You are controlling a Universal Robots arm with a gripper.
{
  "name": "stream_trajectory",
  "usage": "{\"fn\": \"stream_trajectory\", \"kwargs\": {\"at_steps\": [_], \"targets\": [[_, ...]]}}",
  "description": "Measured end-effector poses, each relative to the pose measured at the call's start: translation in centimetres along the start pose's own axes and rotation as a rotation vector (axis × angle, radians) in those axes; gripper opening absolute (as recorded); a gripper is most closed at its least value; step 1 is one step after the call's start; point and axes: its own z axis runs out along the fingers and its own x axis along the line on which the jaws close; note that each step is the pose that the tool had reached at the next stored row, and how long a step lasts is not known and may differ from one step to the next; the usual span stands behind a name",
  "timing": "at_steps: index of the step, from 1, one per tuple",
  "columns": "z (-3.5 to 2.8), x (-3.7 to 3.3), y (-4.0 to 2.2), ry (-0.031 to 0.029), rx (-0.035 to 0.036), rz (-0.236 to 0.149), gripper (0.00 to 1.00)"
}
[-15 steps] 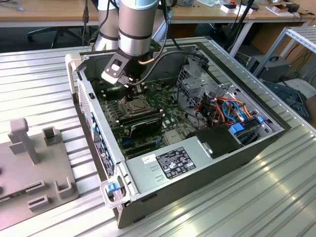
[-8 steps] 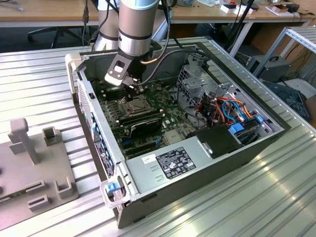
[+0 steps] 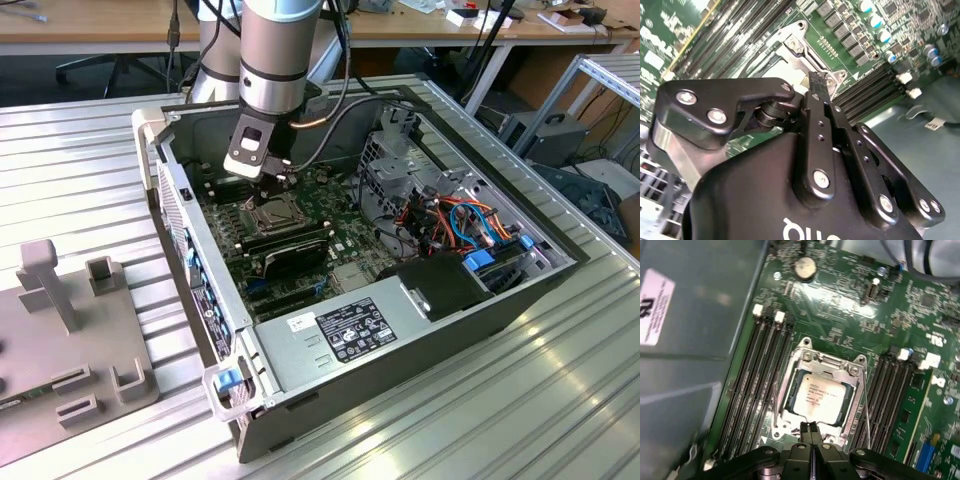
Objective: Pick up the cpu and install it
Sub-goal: 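Install the first cpu locking lever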
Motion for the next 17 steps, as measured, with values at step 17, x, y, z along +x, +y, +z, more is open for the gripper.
{"fn": "stream_trajectory", "kwargs": {"at_steps": [17], "targets": [[0.12, 0.0, -0.01, 0.0067, 0.0013, -0.246, 0.11]]}}
